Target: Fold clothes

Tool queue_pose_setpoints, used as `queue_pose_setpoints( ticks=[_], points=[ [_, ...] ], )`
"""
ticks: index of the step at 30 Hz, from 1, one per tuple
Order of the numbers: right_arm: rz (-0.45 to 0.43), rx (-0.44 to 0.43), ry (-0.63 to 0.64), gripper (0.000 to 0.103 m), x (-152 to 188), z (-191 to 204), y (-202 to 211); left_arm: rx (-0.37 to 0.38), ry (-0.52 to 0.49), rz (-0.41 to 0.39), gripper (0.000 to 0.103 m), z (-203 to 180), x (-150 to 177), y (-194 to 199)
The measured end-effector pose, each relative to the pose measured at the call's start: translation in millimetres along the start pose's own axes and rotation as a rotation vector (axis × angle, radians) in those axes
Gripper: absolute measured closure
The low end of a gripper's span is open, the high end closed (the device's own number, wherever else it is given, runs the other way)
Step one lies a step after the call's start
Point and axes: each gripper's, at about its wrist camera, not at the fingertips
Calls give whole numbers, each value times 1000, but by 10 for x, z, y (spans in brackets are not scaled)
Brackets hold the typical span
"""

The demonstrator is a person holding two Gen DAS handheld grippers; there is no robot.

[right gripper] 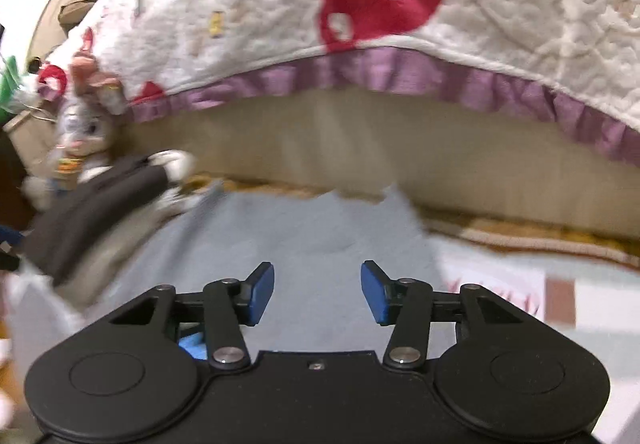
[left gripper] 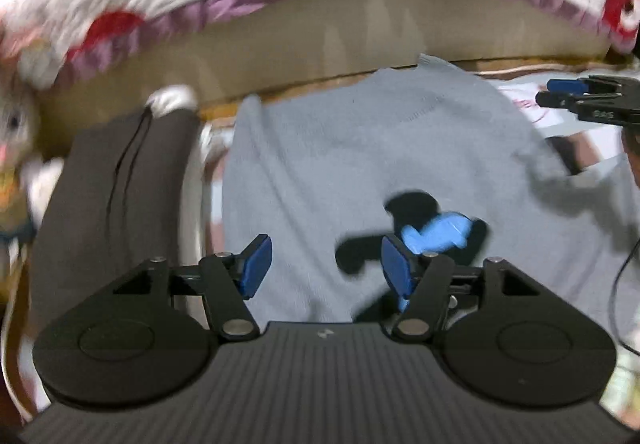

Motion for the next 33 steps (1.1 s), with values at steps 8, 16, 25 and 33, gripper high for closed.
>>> queue_pose_setpoints(
  ticks=[8, 16, 25, 33],
  points=[
    [108, 78, -150, 50, 438, -716, -622, 74, 190, -121, 47, -108, -111, -1209],
    [177, -69, -151, 43, 329, -821, -1158, -50, 83, -85, 42, -25, -199, -1914],
    [95, -112, -174, 36, 81, -850, -1576, 0, 201, -32, 28, 237, -445, -2520],
    [13, -160, -103, 95, -32, -586, -1523, -19, 190, -91, 100, -67, -607, -2571]
  ],
)
Point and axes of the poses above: each gripper's, at about its wrist camera, not at the fingertips, and y roughly against the way its jaws point, z to its left, x to its underside, and after that the axes turned 11 degrees about y, right-handed
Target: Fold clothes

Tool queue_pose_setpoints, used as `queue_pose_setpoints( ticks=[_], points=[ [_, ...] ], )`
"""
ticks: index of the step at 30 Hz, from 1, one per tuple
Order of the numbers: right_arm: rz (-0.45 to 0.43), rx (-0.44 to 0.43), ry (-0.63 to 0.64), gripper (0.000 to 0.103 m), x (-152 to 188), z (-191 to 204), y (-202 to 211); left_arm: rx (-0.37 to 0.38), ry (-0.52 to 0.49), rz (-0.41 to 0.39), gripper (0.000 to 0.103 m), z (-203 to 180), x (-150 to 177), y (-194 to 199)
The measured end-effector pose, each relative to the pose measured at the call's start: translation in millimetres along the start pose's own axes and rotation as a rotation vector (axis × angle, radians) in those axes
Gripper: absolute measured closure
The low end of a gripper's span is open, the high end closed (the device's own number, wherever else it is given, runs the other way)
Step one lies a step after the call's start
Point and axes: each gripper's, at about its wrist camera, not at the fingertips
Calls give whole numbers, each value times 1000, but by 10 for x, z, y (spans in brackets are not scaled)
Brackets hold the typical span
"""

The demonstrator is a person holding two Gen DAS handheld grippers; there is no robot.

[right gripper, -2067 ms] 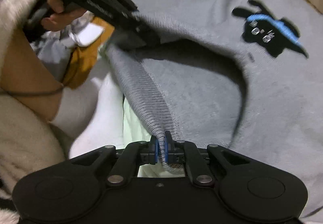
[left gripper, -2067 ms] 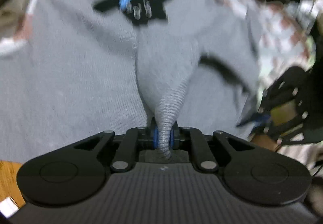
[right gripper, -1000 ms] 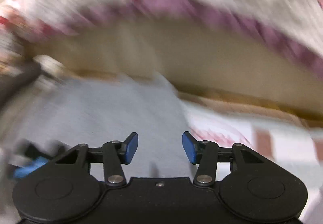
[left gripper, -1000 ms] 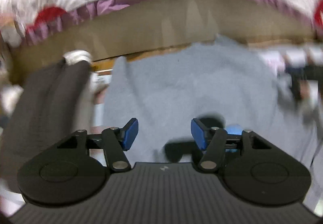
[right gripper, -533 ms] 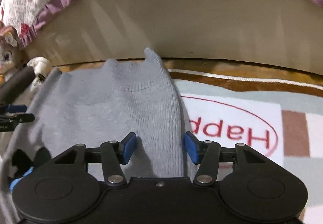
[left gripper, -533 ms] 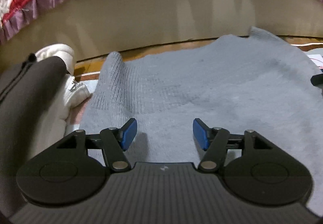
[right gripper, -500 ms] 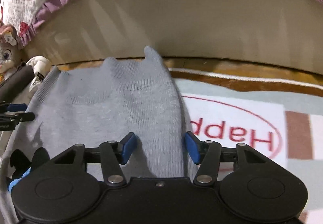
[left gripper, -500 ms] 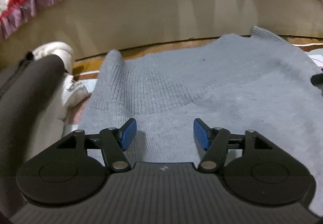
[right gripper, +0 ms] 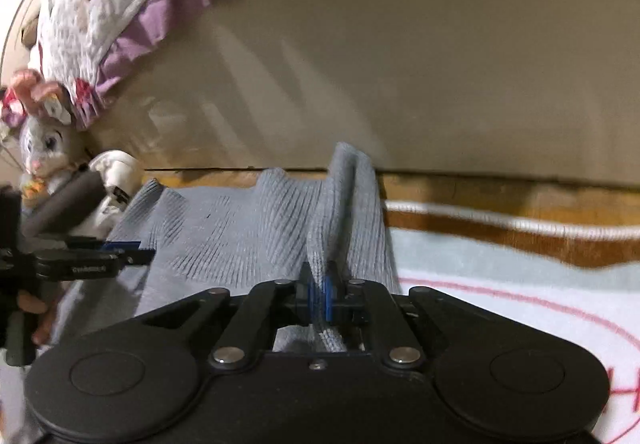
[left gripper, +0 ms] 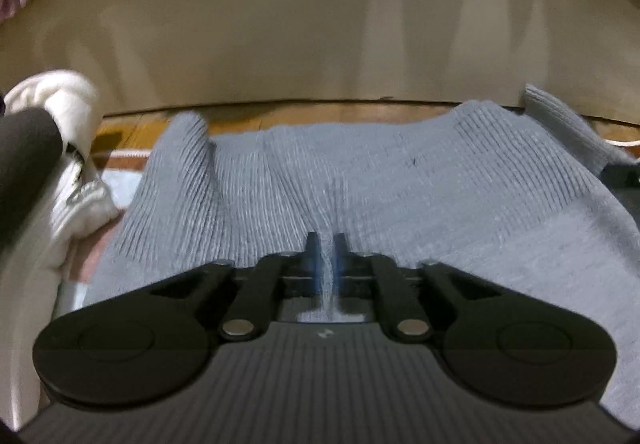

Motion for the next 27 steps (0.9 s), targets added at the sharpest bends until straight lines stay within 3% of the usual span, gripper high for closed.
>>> queue_pose_setpoints(
  ticks=[3, 7, 10, 12, 13, 15, 19, 21, 23, 25, 27],
  points=[
    [-90, 69, 55, 97, -92, 96, 224, -35, -48, -129, 101, -189, -87, 52],
    [-278, 201, 24, 97, -322, 130, 780, -19, -53, -258, 101, -434, -292, 110],
    [-229, 340, 51, 98, -378, 50, 860, -9, -36, -162, 91, -373, -315, -21],
    [-152, 367, -35, 98, -261, -194, 742, -2, -11, -97, 75, -274, -312, -94],
    [-110, 370, -73, 98, -190, -304, 673, 0, 21, -109, 72, -153, -289, -44],
    [-20, 355, -140, 98, -26, -500, 514, -2, 87, -133, 49, 137, -248, 78],
    [-16, 282, -314, 89, 155, -760, 462, -77, 117, -99, 48, 678, -213, 136],
    [-28, 250, -376, 72, 182, -841, 476, -95, 103, -68, 39, 862, -171, 116],
    [-39, 222, -412, 59, 208, -904, 505, -62, 97, -15, 36, 997, -152, 51],
    [-47, 192, -426, 57, 206, -924, 483, -25, 92, 36, 34, 1032, -100, -70],
    [-46, 159, -433, 54, 218, -928, 430, 4, 127, 15, 29, 1068, -58, -97]
  ],
)
Point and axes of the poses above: each gripper's, at about its wrist camera, not at the fingertips, and y roughly against the way its jaws point, z to its left, x to its underside, and after that the axes turned 11 degrees about y, right-handed
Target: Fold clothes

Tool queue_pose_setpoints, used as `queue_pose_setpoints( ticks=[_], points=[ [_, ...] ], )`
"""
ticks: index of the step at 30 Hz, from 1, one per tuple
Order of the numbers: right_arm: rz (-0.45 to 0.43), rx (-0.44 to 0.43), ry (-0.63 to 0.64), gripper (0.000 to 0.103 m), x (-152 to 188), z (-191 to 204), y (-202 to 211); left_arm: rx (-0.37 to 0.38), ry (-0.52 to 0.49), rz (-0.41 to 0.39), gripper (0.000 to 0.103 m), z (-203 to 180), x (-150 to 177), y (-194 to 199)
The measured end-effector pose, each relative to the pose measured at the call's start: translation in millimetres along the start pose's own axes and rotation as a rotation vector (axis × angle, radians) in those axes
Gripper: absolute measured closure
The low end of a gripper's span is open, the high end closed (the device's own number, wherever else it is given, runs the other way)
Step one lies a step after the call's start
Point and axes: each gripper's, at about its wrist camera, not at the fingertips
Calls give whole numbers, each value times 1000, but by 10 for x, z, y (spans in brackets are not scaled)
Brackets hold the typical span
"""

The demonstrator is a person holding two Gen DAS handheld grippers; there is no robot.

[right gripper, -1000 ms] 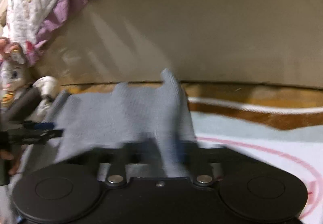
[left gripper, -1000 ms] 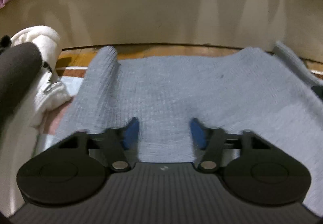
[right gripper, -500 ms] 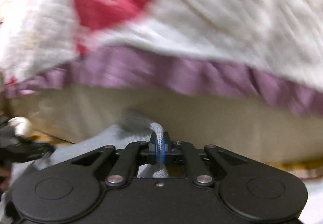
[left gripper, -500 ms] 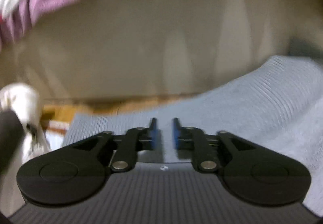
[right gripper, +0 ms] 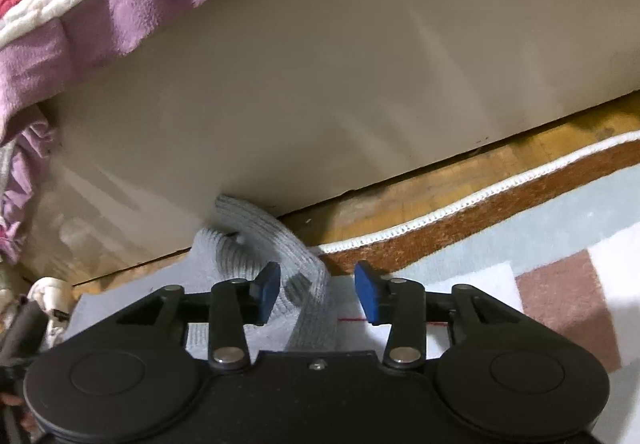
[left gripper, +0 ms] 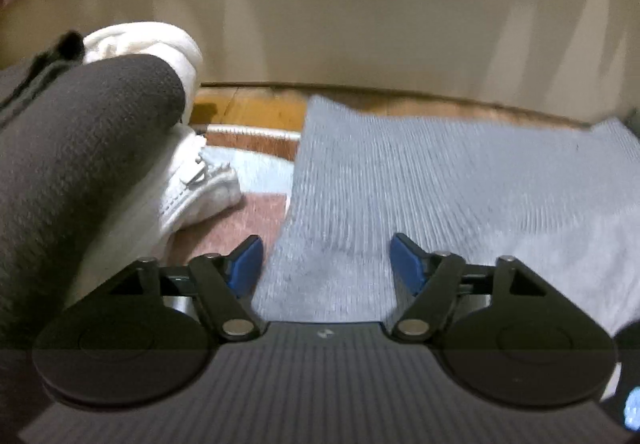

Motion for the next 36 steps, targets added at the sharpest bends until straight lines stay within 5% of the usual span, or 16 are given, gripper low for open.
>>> queue_pose_setpoints(
  ticks=[1, 2, 3, 5, 7, 9, 13, 15, 16, 18, 19, 22, 27, 30, 36],
  points=[
    [6, -17, 2, 54, 12, 0, -25, 14, 21, -16, 31, 10, 13, 1],
    [7, -36, 16, 54, 24, 15, -46, 14, 1, -29, 57, -37, 23, 25],
    [-12, -39, 55, 62, 45, 62, -45, -6, -83, -33, 97, -162, 29, 82],
    [-103, -5, 191, 95, 103, 230, 19, -55, -242, -61, 97, -402, 44, 209],
    [-244, -16, 325, 96, 133, 441, 169, -139, -357, -176, 97, -598, 79, 406],
    [-290, -52, 335, 96, 55, 586, 284, -224, -354, -256, 97, -629, 46, 473],
    [-216, 57, 326, 85, -35, 741, 372, -441, -339, -249, 92, -597, 84, 193],
    [-187, 197, 280, 66, -69, 719, 545, -417, -274, -253, 91, -674, 151, 223],
    [-169, 235, 249, 64, -100, 683, 650, -404, -242, -255, 88, -712, 184, 237],
    [-126, 216, 168, 62, -186, 515, 998, -362, -190, -267, 66, -927, 279, 372],
    [-118, 205, 128, 61, -198, 417, 1219, -321, -184, -268, 65, -1091, 358, 481],
    [-99, 181, 42, 54, -94, 137, 1863, -146, -220, -252, 64, -1665, 690, 810],
    [-55, 178, 13, 48, 548, -355, 2699, 154, -239, -141, 62, -2514, 1419, 1313],
    [-17, 233, -31, 48, 860, -618, 2843, 269, -231, -62, 62, -2842, 1898, 1509],
    [25, 330, -141, 43, 1270, -1042, 2868, 343, -310, 117, 62, -3222, 2539, 1512]
  ],
)
Point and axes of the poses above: each gripper's, at about its wrist camera, not at the fingertips, and y roughly against the way its jaws point, z to its left, x to its underside, and after that the axes turned 11 degrees about y, right-handed
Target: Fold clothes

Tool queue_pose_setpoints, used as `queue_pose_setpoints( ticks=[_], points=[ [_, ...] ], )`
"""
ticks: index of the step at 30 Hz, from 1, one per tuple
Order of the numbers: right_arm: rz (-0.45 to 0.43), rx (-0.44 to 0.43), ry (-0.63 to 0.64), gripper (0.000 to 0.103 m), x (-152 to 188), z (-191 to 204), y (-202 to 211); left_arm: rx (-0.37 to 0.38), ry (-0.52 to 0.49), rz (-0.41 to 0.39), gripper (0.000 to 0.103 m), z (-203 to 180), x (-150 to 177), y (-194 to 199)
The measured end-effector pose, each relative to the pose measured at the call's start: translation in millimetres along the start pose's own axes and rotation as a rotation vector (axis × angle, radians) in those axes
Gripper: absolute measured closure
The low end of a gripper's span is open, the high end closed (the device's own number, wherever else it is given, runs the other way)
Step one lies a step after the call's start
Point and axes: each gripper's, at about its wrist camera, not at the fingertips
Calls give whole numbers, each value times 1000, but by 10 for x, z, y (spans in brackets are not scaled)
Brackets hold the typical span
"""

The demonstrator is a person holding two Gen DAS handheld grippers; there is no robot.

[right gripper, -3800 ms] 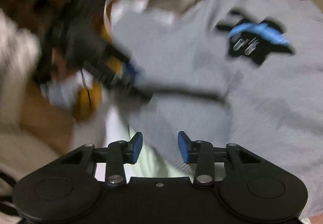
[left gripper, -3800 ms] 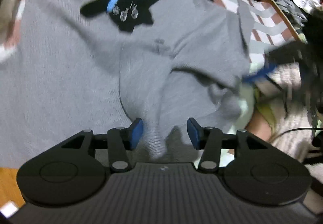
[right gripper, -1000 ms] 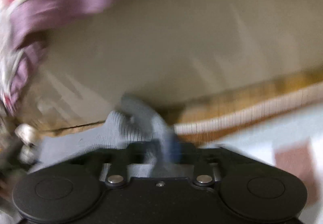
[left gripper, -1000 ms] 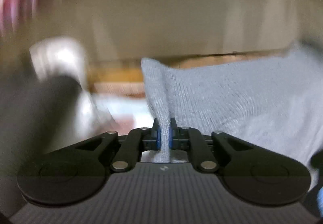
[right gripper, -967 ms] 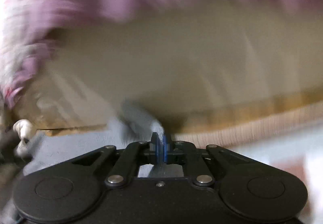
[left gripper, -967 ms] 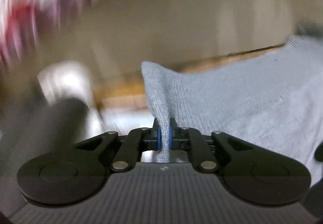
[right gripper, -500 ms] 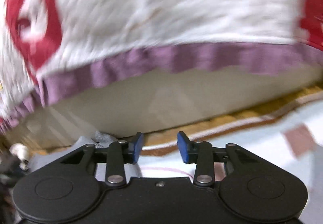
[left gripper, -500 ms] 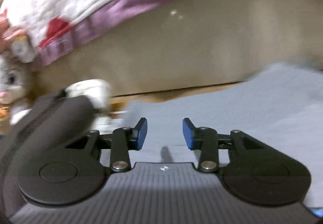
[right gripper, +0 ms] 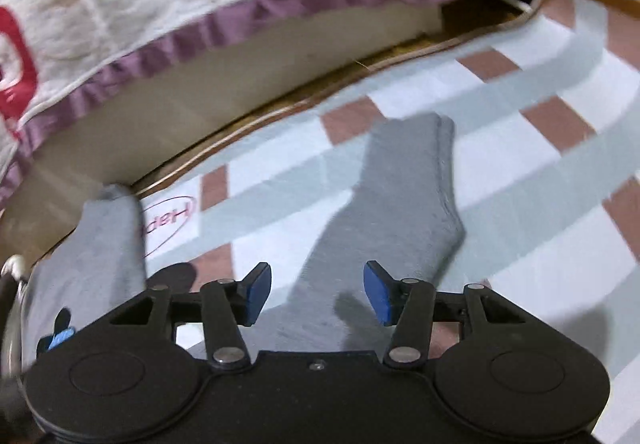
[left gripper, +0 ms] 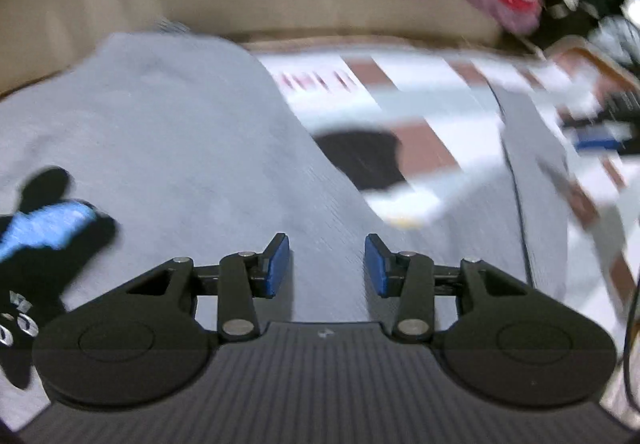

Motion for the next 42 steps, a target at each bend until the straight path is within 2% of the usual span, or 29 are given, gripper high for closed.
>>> queue_pose_setpoints(
  ticks=[3, 7, 10, 11, 12, 13, 14, 15, 16, 17, 21, 23, 26, 28, 29, 31, 32, 33, 34, 35, 37, 40, 42],
  points=[
    [18, 32, -34, 42, -21, -11, -245, -13, -32, 31, 62, -98, 93, -52],
    [21, 144, 22, 39, -59, 86, -600, -16, -24, 58, 62, -121, 197, -64],
    [34, 186, 106, 21, -60, 201, -819, 9, -47, 49, 62, -121, 225, -33],
    [42, 183, 145, 7, -51, 251, -876, 16, -58, 44, 62, -118, 217, -20],
    [53, 188, 194, 4, -38, 309, -928, 15, -69, 42, 61, -116, 204, -15],
    [54, 210, 257, 6, -11, 366, -956, 9, -77, 41, 61, -117, 192, -14],
    [44, 242, 324, 15, 26, 415, -965, 0, -84, 41, 61, -115, 181, -14],
    [28, 249, 364, 52, 41, 433, -939, -13, -88, 43, 61, -107, 175, -13],
    [13, 242, 367, 79, 23, 404, -873, -17, -89, 43, 61, -94, 174, -3],
    [-1, 228, 344, 101, -18, 337, -779, -13, -85, 42, 61, -75, 175, 0],
    [-195, 164, 250, 102, -99, -31, -71, 10, -48, 40, 61, -15, 165, -7],
    [-256, 144, 206, 103, -65, -272, 272, 24, -53, 46, 61, -27, 168, -15],
    [-254, 217, 149, 103, 64, -699, 562, 96, -26, 64, 61, -47, 189, -31],
    [-198, 178, 45, 103, 123, -1077, 561, 237, 49, 57, 61, -35, 193, -3],
    [-172, 159, 8, 95, 132, -1211, 548, 287, 62, 56, 61, -66, 202, -2],
    [-135, 130, -16, 89, 105, -1315, 523, 320, 22, 69, 60, -210, 239, -43],
    [-132, 109, -6, 76, 71, -1282, 516, 321, -13, 82, 60, -304, 272, -83],
    [-130, 83, 1, 49, 45, -1225, 502, 330, -36, 106, 60, -389, 307, -137],
    [-125, 49, 6, 39, 15, -1136, 466, 343, -43, 136, 60, -455, 339, -187],
    [-116, 15, 11, 35, -22, -1036, 415, 356, -44, 154, 60, -512, 376, -219],
    [-81, -36, 16, 35, -75, -789, 257, 387, -48, 167, 60, -614, 431, -231],
    [-22, -40, -6, 26, -108, -399, -19, 440, -83, 203, 62, -762, 487, -223],
    [10, 0, -11, 22, -98, -184, -214, 455, -115, 215, 66, -852, 525, -222]
  ],
)
Point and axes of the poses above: each gripper's, at about its wrist camera, not at the fingertips, and y roughly against the way its jaws point, z to its left, x to its underside, and after that the axes turned 11 degrees about y, right-handed
